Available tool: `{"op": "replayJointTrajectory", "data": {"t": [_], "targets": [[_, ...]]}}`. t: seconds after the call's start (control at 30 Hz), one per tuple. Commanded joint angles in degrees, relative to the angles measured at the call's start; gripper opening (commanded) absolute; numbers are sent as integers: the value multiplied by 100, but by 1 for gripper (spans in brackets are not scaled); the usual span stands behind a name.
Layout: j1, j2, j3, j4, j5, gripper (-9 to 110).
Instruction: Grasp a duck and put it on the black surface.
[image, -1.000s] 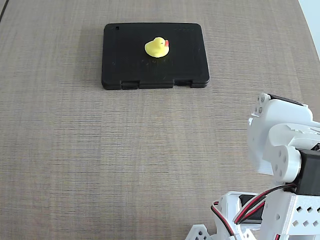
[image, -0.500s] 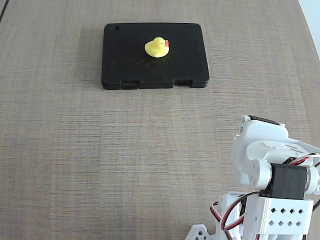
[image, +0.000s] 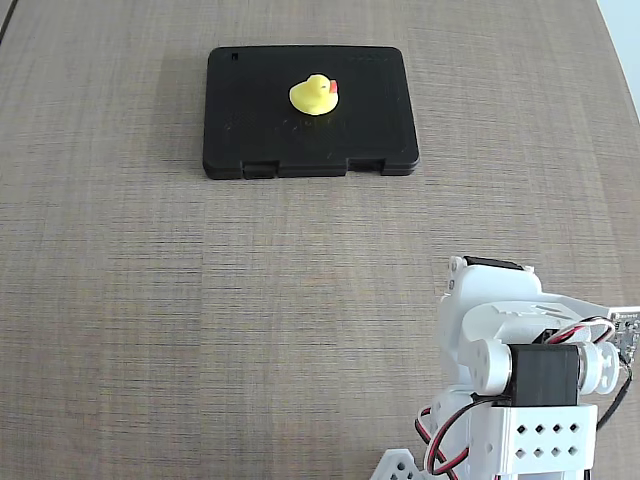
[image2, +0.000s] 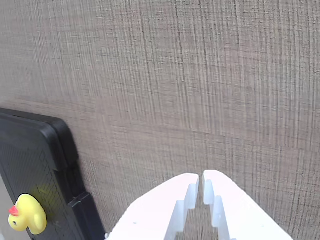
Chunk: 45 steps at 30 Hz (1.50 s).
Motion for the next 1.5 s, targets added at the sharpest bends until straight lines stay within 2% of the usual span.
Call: {"op": "replayJointTrajectory", "data": {"t": [0.0, 0.17, 1.47], "targets": [[26, 360, -18, -9, 35, 0], [308, 360, -18, -9, 35, 0], [272, 387, -26, -9, 18, 0]]}}
